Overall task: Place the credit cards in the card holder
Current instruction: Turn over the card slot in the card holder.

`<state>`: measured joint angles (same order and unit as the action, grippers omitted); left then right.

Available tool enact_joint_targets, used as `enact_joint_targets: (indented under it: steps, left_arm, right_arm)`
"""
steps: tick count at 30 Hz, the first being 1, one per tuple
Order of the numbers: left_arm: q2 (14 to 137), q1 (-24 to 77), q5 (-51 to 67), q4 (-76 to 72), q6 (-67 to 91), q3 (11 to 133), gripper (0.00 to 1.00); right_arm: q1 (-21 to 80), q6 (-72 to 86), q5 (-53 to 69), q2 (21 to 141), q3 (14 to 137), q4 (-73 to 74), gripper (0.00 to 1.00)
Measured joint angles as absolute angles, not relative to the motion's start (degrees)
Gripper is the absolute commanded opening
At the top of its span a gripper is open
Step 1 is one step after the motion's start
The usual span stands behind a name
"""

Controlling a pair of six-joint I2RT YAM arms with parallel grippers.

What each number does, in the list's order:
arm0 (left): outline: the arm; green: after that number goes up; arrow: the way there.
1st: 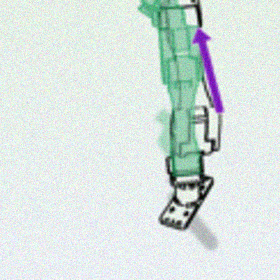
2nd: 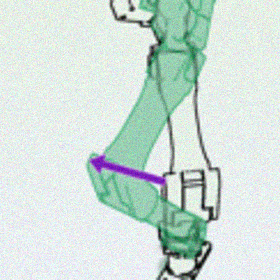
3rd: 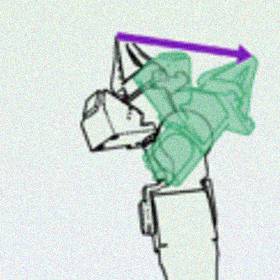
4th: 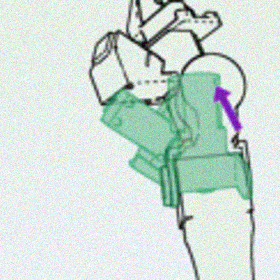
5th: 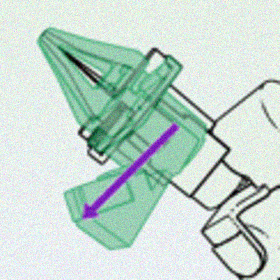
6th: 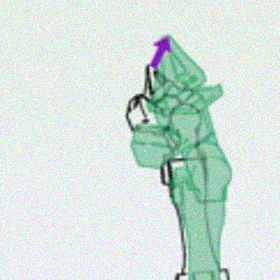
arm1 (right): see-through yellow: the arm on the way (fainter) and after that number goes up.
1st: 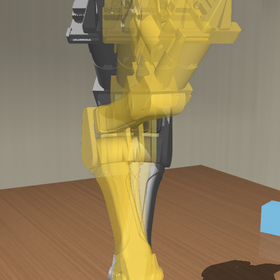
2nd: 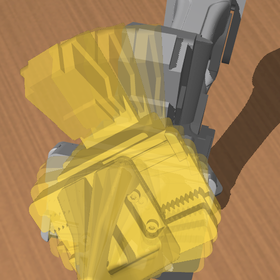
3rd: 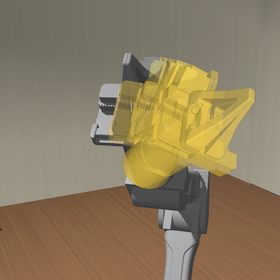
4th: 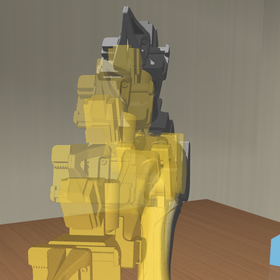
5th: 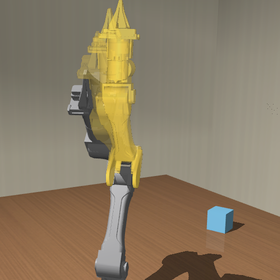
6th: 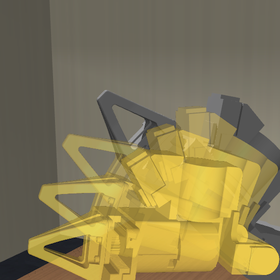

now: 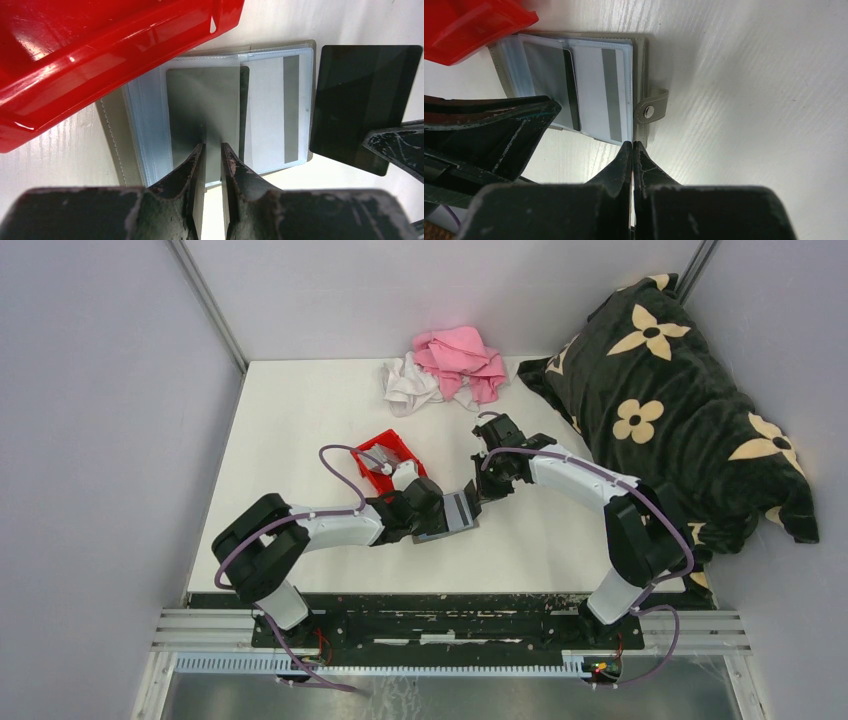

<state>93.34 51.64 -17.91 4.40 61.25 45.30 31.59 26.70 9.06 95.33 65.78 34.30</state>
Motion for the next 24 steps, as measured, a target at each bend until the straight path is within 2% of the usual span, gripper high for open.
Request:
enact_joint_targets:
  steps: [24]
  left_arm:
    - [93.86,51.64,-17.87,4.38,61.25,45.80,0.24]
  right_arm:
    - [31.38,26.76,10.26,96.55,65.60,32.93,0.01]
